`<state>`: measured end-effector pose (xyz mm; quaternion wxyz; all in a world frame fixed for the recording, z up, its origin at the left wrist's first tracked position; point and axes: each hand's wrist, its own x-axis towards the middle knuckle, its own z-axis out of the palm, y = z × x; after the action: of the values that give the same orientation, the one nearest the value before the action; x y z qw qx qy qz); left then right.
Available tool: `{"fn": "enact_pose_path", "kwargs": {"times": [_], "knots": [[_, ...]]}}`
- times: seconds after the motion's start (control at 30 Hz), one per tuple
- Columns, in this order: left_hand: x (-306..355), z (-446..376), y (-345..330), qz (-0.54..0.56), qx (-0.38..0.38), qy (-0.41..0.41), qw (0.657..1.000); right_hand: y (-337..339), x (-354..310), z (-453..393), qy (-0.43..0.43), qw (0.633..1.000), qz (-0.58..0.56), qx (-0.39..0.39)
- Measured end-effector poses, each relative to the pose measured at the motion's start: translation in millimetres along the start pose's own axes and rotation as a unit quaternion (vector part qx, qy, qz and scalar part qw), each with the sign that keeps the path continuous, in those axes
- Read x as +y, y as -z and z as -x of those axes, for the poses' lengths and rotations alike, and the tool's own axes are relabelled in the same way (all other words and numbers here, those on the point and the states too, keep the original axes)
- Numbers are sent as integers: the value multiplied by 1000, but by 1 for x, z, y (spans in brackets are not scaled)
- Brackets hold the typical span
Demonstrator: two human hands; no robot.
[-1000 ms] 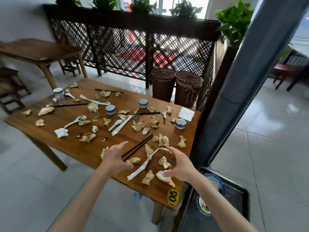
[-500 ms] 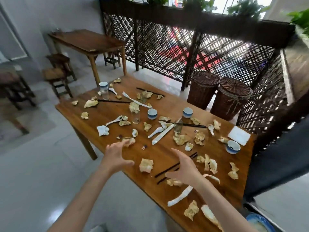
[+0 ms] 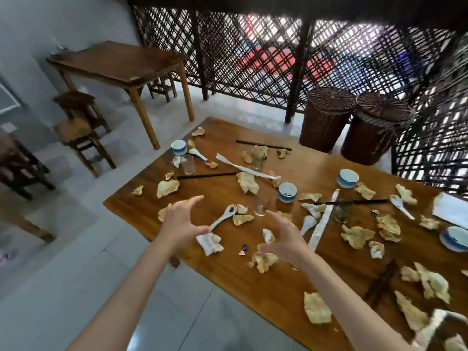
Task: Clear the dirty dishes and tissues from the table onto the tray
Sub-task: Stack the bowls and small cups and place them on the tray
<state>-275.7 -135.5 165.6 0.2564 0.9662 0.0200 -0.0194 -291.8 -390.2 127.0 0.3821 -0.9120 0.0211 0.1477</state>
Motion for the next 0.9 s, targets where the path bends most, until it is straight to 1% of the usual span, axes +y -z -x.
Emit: {"fn": "enact_pose_path", "kwargs": {"times": [0.17,0.37,0.5,0.57,0.7,0.8,0.9], "knots": [[-37,-71,7,22,-17,-3,1000,-14,-31,-64,-1,999,35,1],[-77,-158,20,-8,-11,-9,1000,-24,-70,-146,-18,999,51,-4],[-102,-212,25,-16,-33,-9,999,-36,-94,-187,-27,999,44,-1],[-112,-237,25,0,-51,-13,999,-42,-105,-206,-28,998,57,7],[-137,-289,32,-41,-67,-61,995,-61,-128,-241,-63,996,59,34],[-155,-327,38,-46,-80,-104,990,-79,-141,-264,-89,994,32,56],[-173,-367,42,-46,-76,-140,986,-95,-152,-290,-109,990,21,85]]}}
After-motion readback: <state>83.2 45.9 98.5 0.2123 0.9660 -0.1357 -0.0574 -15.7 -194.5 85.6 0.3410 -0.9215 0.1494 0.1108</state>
